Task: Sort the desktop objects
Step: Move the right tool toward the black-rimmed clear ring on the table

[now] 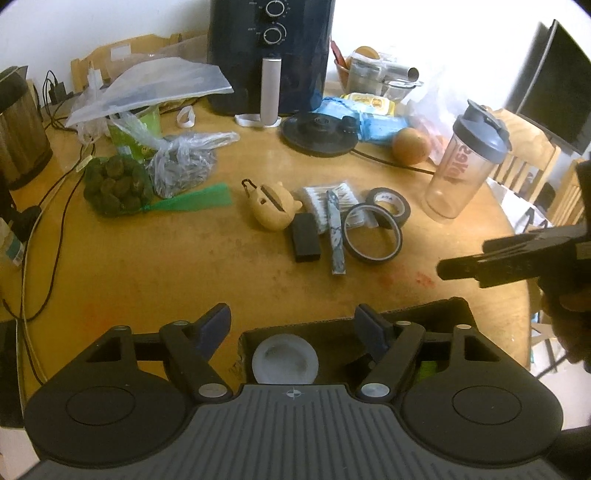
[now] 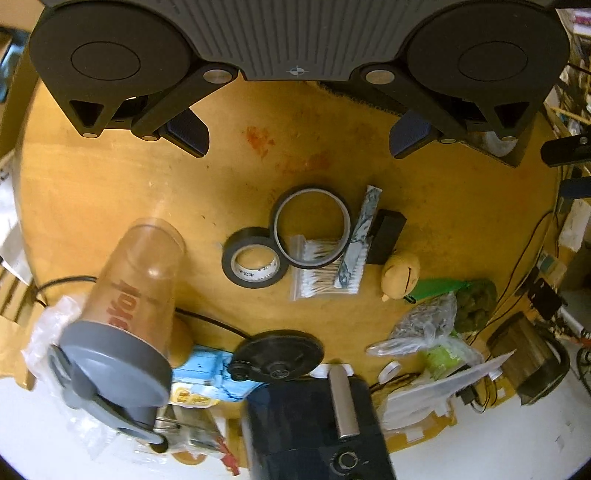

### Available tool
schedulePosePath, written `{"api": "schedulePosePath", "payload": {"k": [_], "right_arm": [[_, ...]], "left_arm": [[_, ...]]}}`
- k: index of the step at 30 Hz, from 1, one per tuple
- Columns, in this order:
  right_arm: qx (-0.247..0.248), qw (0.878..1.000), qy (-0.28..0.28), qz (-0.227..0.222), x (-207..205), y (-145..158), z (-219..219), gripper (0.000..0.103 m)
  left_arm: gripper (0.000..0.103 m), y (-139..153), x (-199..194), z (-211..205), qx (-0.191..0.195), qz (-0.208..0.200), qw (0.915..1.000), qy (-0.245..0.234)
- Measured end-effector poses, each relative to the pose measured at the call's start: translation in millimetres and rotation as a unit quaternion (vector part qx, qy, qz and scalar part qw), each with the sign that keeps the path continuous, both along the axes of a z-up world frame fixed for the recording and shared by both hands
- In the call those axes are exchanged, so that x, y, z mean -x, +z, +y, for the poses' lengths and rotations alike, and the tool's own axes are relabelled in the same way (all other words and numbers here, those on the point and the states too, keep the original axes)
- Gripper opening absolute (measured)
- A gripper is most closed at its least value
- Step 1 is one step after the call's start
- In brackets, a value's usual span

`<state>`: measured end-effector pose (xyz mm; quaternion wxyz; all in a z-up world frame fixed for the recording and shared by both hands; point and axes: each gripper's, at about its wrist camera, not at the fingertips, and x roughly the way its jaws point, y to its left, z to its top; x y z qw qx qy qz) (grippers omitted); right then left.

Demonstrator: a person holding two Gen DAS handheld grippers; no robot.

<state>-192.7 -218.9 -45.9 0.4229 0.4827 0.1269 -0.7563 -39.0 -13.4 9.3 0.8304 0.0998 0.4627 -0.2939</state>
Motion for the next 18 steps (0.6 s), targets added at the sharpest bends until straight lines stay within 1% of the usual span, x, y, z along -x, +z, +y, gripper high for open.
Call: {"api": "schedulePosePath", "payload": {"k": [6,10,15,18], "right_arm": [[-0.009,0.998,0.059,0.031,5,-9,-19,0.103],[-0.012,0.995,0.086,0.044,9,-16,-32,0.103],[-0.007,0.996,0.085,0.037,17,-25,-43,0.103],[-0.010,0.998,0.064,0.028,24,-34,-47,0.102]], "left_arm": [[0.073,-1,2,1,-0.004,0.007,0.9999,0.014],[0.073,-3,2,5,-0.007,0.015,0.9995,0.029],[0.073,-5,3,9,-0.010,0.019,0.9987,0.047],[0.073,-5,3,11,-0.009,0.021,0.9981,0.057]]}}
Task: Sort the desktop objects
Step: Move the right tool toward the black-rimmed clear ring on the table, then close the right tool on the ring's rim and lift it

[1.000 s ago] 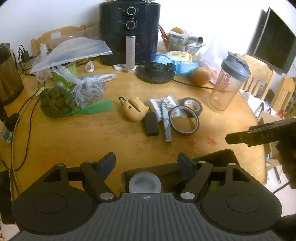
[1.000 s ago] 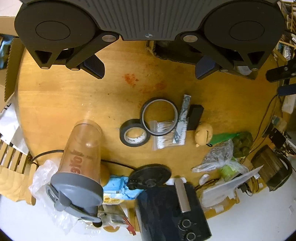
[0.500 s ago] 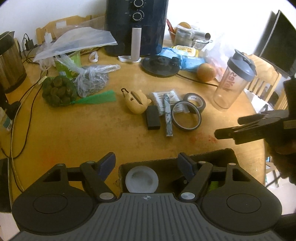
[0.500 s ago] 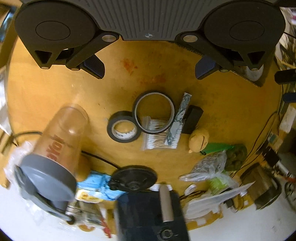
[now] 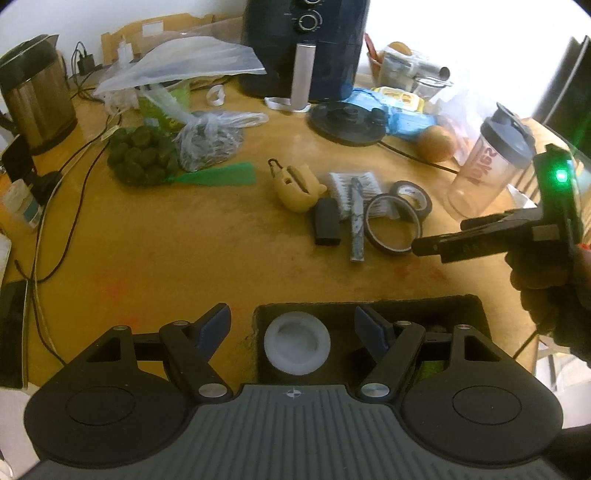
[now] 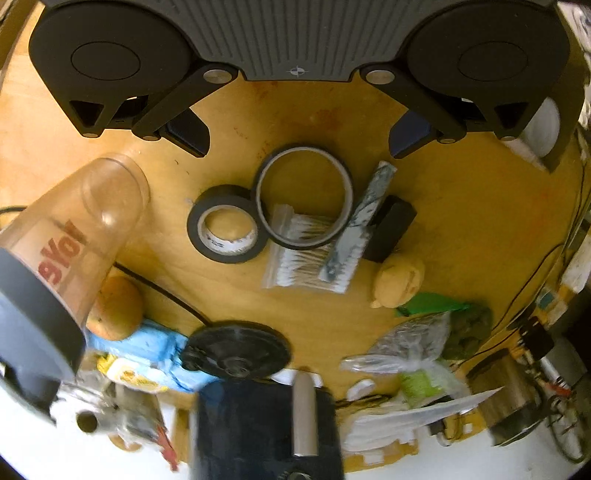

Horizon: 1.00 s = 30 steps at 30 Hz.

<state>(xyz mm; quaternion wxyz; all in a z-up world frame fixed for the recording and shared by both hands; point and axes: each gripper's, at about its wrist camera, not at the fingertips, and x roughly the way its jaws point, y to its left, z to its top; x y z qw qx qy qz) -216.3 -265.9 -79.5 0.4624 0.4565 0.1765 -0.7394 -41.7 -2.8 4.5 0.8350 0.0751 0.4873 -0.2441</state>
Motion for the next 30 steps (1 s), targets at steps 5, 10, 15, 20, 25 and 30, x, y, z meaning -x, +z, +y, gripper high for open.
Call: {"api": "schedulePosePath", "payload": {"k": [5,10,15,20,25,30], "right_arm": [[-0.003,0.997,-0.061,-0.036,16,-18,-5,0.090],[-0.010,0.995,-0.093,-0.043,22,-29,-13,0.075],[-0.023,0.993,-0.099,-0.061,23,-40,-21,0.032],[-0.027,0.995,-0.080,-0.050,23,-39,-22,0.012],[-0.042,0.999,-0.028,-0.013,28,-34,-14,0.009],[-0.075,0.997,0.014,0.012,46,-35,2,0.009]], "left_arm": [[0.073,0,1,1,0.000,0.001,0.9999,0.010],[0.073,1,1,4,-0.004,0.002,0.9998,0.021],[0.073,1,-1,5,-0.007,0.004,0.9995,0.031],[0.073,1,-1,3,-0.006,0.002,0.9995,0.029],[0.073,2,-2,2,-0.003,0.002,0.9996,0.027],[0.073,2,-4,0,-0.002,0.002,0.9997,0.024]]}}
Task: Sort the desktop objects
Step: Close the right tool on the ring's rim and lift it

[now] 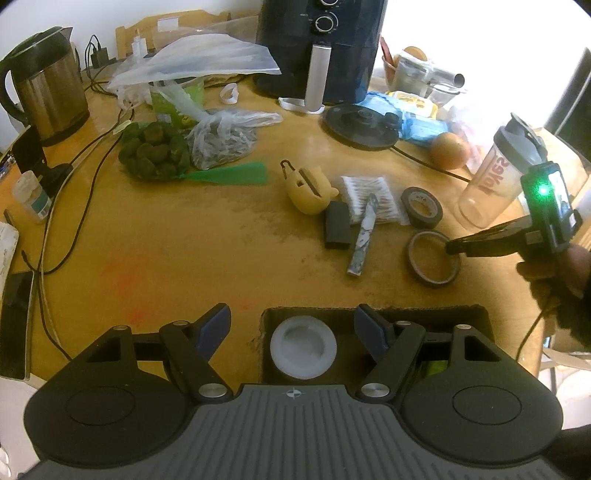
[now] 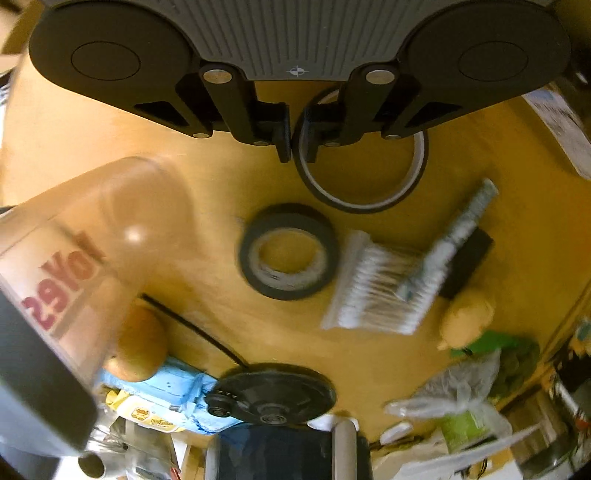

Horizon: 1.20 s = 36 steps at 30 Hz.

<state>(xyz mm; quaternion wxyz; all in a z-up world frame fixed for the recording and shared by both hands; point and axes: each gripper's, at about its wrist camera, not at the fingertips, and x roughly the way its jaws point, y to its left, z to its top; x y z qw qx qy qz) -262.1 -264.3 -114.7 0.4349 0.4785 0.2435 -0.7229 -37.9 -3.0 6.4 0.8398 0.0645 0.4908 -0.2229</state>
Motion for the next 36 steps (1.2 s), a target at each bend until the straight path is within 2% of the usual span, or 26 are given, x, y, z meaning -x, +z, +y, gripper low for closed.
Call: {"api": "schedulePosePath", "payload": {"k": [2,4,5,6,8,10,12,14,17,20,25,31,36], "right_arm": [[-0.010,1.000,0.000,-0.003,9,-1,5,0.010],[-0.017,1.000,-0.010,-0.009,15,-2,9,0.015],[-0.019,1.000,-0.022,-0.013,17,-1,11,0.029],[-0.014,0.999,-0.033,-0.017,18,0,12,0.049],[0.006,0.998,-0.054,-0.028,16,3,16,0.074],[0.027,0.996,-0.066,-0.047,12,5,15,0.083],[0.041,0.994,-0.072,-0.068,6,4,12,0.096],[0.043,0.994,-0.072,-0.073,-1,0,6,0.099],[0.021,0.994,-0.080,-0.066,-10,-10,-6,0.100],[0.013,0.995,-0.093,-0.037,-17,-14,-12,0.100],[0.004,0.993,-0.117,-0.006,-23,-16,-12,0.092],[0.013,0.992,-0.124,-0.006,-25,-16,-7,0.091],[0.034,0.989,-0.142,-0.013,-24,-2,5,0.091]], "left_arm": [[0.073,0,0,-1,0.000,-0.001,1.0000,-0.002],[0.073,0,-1,-4,0.000,-0.001,1.0000,-0.005],[0.073,0,-1,-4,0.000,-0.001,1.0000,-0.006],[0.073,0,-1,-5,0.000,-0.002,1.0000,-0.007],[0.073,0,-2,-6,0.000,-0.002,1.0000,-0.008],[0.073,0,-2,-8,0.000,0.000,1.0000,-0.008],[0.073,-1,-3,-9,0.000,0.001,1.0000,-0.010],[0.073,-2,-4,-10,-0.001,0.002,0.9999,-0.011],[0.073,-1,-5,-12,-0.001,0.001,0.9999,-0.014],[0.073,-2,-5,-12,-0.002,0.002,0.9999,-0.014],[0.073,-1,-9,-13,-0.003,0.000,0.9999,-0.013],[0.073,1,-18,-13,-0.006,-0.008,0.9998,-0.018],[0.073,2,-30,-14,-0.006,-0.018,0.9994,-0.028]]}}
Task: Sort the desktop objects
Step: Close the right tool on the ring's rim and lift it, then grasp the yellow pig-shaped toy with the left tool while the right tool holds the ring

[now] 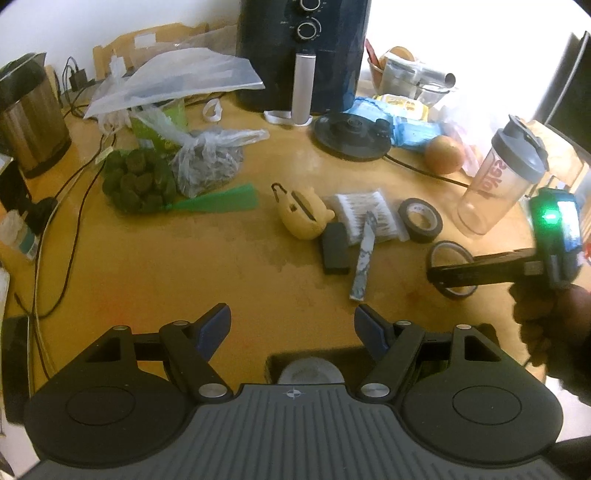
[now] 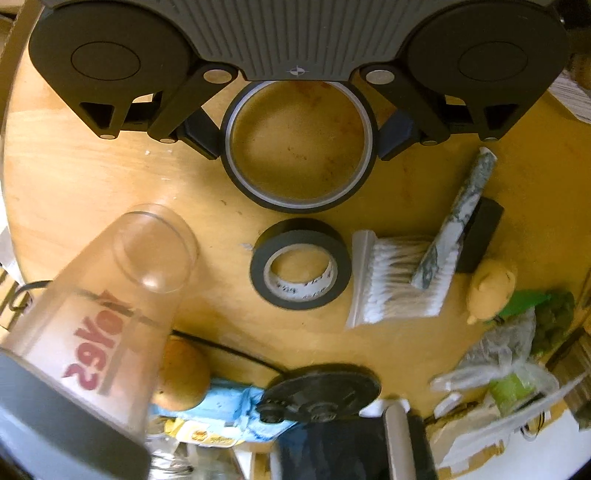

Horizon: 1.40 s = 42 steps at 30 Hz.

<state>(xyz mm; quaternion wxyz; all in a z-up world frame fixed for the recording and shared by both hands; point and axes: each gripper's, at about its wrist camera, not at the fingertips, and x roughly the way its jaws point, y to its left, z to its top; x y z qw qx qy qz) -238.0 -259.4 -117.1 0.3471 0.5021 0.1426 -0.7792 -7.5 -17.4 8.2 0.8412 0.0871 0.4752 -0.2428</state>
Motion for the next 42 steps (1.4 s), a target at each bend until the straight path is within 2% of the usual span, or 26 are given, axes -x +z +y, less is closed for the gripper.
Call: {"api": "schedulePosePath", "payload": {"k": [8,12,16,20,28,33,42], "right_arm": [[0.047,0.999,-0.011,-0.003,-7,33,24,0.091],[0.062,0.998,-0.025,-0.003,-11,48,34,0.091],[0.068,0.997,-0.040,0.003,-16,58,44,0.091],[0.070,0.996,-0.051,0.010,-23,66,55,0.091],[0.068,0.994,-0.082,0.010,-34,66,72,0.091],[0.069,0.992,-0.101,0.007,-37,65,83,0.091],[0.067,0.989,-0.135,0.009,-41,66,102,0.091]], "left_arm": [[0.073,-1,-26,-12,0.002,-0.022,0.9992,-0.034],[0.073,-6,-42,-19,0.009,-0.014,0.9993,-0.034],[0.073,-12,-63,-21,0.035,0.022,0.9991,-0.007],[0.073,-22,-86,-24,0.065,0.073,0.9951,0.019],[0.073,-49,-127,-38,0.082,0.137,0.9858,0.053],[0.073,-73,-153,-46,0.100,0.183,0.9744,0.084],[0.073,-107,-184,-56,0.120,0.235,0.9561,0.128]]}}
